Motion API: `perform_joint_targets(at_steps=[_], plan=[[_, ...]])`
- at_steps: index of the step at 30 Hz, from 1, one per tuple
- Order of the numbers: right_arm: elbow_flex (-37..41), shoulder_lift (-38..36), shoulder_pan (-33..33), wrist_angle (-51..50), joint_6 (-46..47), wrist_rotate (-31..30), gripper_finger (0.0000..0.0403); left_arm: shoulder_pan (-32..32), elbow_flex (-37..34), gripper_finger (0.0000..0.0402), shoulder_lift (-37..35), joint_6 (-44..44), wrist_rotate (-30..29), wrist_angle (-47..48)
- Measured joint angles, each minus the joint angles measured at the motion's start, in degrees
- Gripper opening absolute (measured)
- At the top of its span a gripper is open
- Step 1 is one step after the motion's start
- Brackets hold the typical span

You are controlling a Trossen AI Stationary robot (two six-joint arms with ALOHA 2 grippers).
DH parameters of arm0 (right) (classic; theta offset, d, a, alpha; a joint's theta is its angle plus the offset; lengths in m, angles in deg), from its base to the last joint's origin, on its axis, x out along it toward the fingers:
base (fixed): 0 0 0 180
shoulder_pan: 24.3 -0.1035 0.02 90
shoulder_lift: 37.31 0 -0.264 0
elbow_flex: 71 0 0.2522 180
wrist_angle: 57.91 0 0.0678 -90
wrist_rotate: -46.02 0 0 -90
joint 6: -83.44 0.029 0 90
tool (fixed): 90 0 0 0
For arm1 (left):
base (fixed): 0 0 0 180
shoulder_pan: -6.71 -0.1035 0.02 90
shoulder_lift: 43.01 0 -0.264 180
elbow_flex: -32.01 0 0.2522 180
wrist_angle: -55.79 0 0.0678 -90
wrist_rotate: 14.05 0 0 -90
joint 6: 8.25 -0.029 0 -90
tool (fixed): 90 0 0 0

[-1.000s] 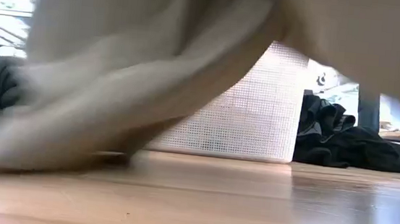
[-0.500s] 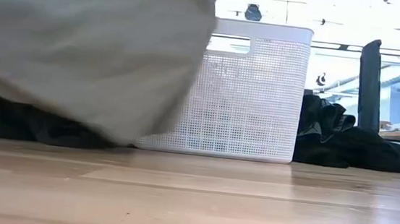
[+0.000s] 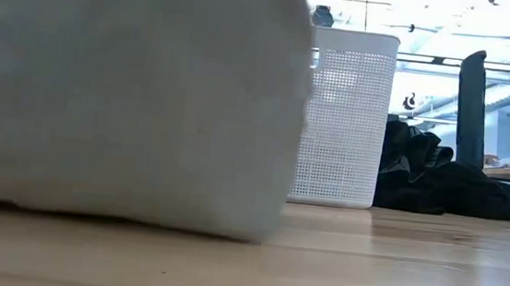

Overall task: Sort clothes
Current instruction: Put the brown shorts into the white laundry bin

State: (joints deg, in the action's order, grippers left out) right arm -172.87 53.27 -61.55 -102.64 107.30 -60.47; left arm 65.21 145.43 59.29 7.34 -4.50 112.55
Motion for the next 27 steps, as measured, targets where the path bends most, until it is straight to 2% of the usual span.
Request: perform_joint_targets(at_steps=[3, 6, 14, 17, 19, 24, 25, 27], plan=[[1.06, 2.36, -4.31, 2.23, 3.27, -4.06, 0.0006, 1.53, 0.00, 0.0033, 5.09, 2.12, -1.54, -3.57], [1.25, 5.57, -5.39, 2.52, 5.43, -5.77, 0.0006, 1.75, 0.00, 0.0033, 9.10, 2.15, -3.81, -6.10], [1.29, 11.95, 1.89, 3.37, 3.07, -5.60, 0.0006, -0.65, 0.00, 0.0033, 10.99, 6.42, -6.21, -3.93], [1.29, 12.97, 5.51, 3.78, 0.45, -5.97, 0.0006, -1.90, 0.00, 0.0033, 10.08, 12.82, -6.29, 6.61], [1.29, 13.43, 7.40, 3.79, -0.98, -7.31, 0.0006, -2.60, 0.00, 0.0033, 9.15, 23.32, -5.68, 17.80], [1.29, 13.45, 9.95, 4.11, -3.59, -8.06, 0.0006, -3.74, 0.06, 0.0032, 6.75, 54.17, 0.06, 46.50], [1.29, 13.45, 10.19, 4.76, -4.22, -8.02, 0.0006, -3.99, -0.34, 0.0032, 6.37, 56.45, 1.38, 46.95], [1.29, 13.45, 11.04, 6.59, -5.35, -7.29, 0.0006, -4.66, -3.30, 0.0032, 3.98, 52.40, 4.31, 45.88]])
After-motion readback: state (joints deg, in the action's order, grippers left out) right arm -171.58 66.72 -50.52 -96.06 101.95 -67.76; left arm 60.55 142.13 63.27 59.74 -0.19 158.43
